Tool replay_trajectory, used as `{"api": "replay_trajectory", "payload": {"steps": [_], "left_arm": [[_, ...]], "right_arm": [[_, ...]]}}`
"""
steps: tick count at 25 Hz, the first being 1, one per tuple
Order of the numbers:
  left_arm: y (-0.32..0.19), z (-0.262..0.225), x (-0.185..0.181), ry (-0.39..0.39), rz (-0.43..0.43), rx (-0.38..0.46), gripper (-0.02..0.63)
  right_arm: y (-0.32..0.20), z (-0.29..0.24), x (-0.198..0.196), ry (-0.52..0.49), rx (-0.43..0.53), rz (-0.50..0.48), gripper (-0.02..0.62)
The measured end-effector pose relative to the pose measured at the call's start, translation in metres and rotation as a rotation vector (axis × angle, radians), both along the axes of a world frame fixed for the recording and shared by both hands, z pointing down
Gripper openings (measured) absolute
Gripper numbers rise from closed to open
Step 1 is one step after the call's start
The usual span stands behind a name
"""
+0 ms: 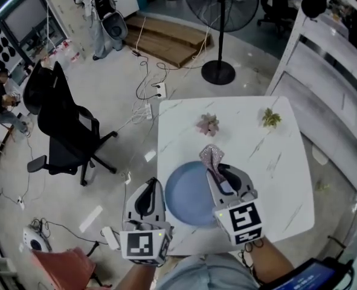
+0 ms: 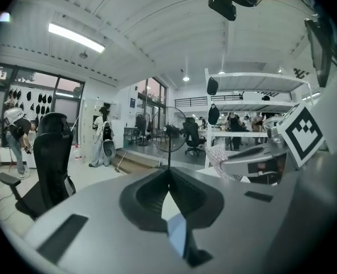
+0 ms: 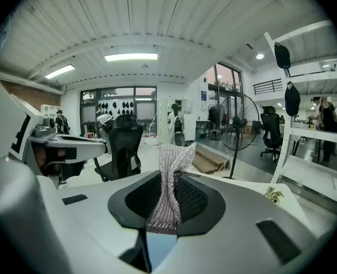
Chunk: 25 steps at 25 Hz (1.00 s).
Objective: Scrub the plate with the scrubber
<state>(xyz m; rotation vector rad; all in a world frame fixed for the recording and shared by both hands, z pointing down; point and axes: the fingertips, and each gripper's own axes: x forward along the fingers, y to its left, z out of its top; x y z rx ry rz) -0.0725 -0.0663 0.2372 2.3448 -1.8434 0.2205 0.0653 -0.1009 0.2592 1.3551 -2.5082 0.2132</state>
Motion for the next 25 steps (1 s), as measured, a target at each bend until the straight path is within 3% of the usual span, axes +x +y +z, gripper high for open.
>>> {"api": "replay_trajectory", "payload": {"steps": [7, 12, 16, 19, 21, 22, 23, 25], "left_arm": [[-0.02, 0.077, -0.005, 0.03, 0.057, -0.149, 0.008], [-0.019, 0.154, -0.009, 0.025, 0.075, -0.306, 0.009], [-0.032, 0.182, -0.018, 0.04, 0.071, -0.372, 0.103], [-0.031, 0.202, -0.015, 0.064, 0.099, -0.433, 0.129], [-0.03, 0.218, -0.011, 0.057, 0.129, -0.487, 0.121], [-0.03, 0.224, -0.009, 0.051, 0.138, -0.51, 0.08], [-0.031, 0.228, -0.01, 0.049, 0.14, -0.519, 0.04], [-0.034, 0.228, -0.011, 0.054, 0.14, -0.514, 0.025]], "right_arm": [[-0.007, 0.085, -0.01, 0.107, -0.175, -0.003, 0.091], [0.0, 0.14, -0.013, 0.192, -0.317, -0.018, 0.092], [-0.007, 0.17, -0.018, 0.234, -0.354, -0.022, 0.094], [-0.004, 0.185, -0.018, 0.276, -0.387, -0.021, 0.095], [-0.003, 0.194, -0.019, 0.305, -0.398, -0.02, 0.097], [-0.002, 0.197, -0.019, 0.319, -0.398, -0.02, 0.097], [-0.002, 0.199, -0.02, 0.332, -0.396, -0.023, 0.098], [-0.001, 0.201, -0.023, 0.352, -0.399, -0.038, 0.106]]}}
